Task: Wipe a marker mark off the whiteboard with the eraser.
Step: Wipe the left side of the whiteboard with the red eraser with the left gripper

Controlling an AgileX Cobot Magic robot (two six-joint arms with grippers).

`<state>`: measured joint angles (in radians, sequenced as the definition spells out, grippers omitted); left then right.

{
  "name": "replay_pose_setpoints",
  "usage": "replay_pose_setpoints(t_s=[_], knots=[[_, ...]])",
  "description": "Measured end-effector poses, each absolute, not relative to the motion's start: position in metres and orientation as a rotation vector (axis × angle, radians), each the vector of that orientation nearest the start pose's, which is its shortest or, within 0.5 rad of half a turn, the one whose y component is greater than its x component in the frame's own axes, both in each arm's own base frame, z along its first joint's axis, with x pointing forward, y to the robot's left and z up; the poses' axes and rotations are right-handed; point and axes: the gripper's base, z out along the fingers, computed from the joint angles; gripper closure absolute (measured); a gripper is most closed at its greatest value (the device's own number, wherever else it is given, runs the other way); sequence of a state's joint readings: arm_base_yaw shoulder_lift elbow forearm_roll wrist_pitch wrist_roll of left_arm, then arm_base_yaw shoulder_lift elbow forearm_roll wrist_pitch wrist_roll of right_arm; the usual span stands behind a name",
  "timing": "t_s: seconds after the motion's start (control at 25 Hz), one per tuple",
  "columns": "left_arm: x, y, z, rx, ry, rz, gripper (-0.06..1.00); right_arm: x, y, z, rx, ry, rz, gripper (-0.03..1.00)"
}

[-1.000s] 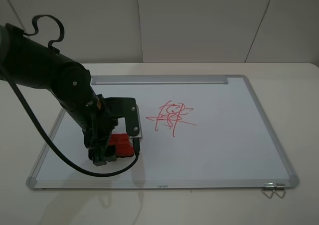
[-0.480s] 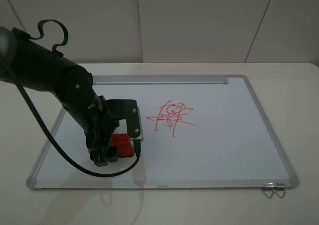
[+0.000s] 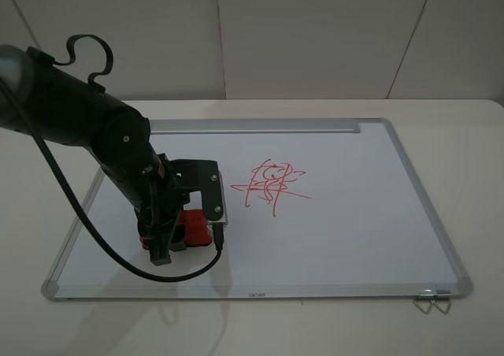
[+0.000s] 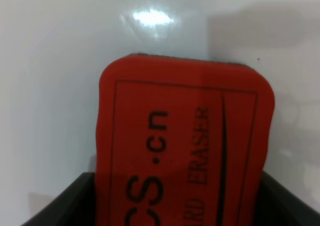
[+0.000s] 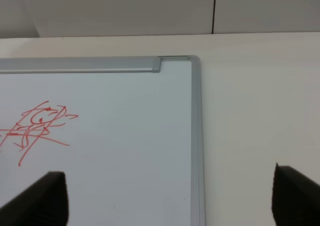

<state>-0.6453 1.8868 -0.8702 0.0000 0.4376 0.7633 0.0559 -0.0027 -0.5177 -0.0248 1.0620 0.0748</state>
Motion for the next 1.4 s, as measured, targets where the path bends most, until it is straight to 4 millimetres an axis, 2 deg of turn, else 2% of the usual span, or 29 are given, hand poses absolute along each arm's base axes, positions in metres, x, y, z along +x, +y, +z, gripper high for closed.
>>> replay_pose_setpoints(t_s=[0.48, 0.72, 0.88, 1.04, 1.4], knots=[[0.248, -0.186, 0.107, 1.858, 2.263, 0.013, 0.37, -0.007, -0.002, 0.282, 0.021, 2.025, 0.053, 0.24], [0.243, -0.183, 0.137, 1.588, 2.408, -0.023, 0.37, -0.007, -0.002, 0.282, 0.021, 2.025, 0.053, 0.24], [0.239, -0.18, 0.15, 1.355, 2.56, -0.057, 0.37, -0.007, -0.002, 0.282, 0.021, 2.025, 0.053, 0.24], [0.235, -0.176, 0.152, 1.152, 2.705, -0.067, 0.37, -0.007, -0.002, 0.282, 0.021, 2.025, 0.053, 0.24], [0.229, -0.171, 0.151, 0.909, 2.888, -0.046, 0.37, -0.007, -0.002, 0.282, 0.021, 2.025, 0.053, 0.24]])
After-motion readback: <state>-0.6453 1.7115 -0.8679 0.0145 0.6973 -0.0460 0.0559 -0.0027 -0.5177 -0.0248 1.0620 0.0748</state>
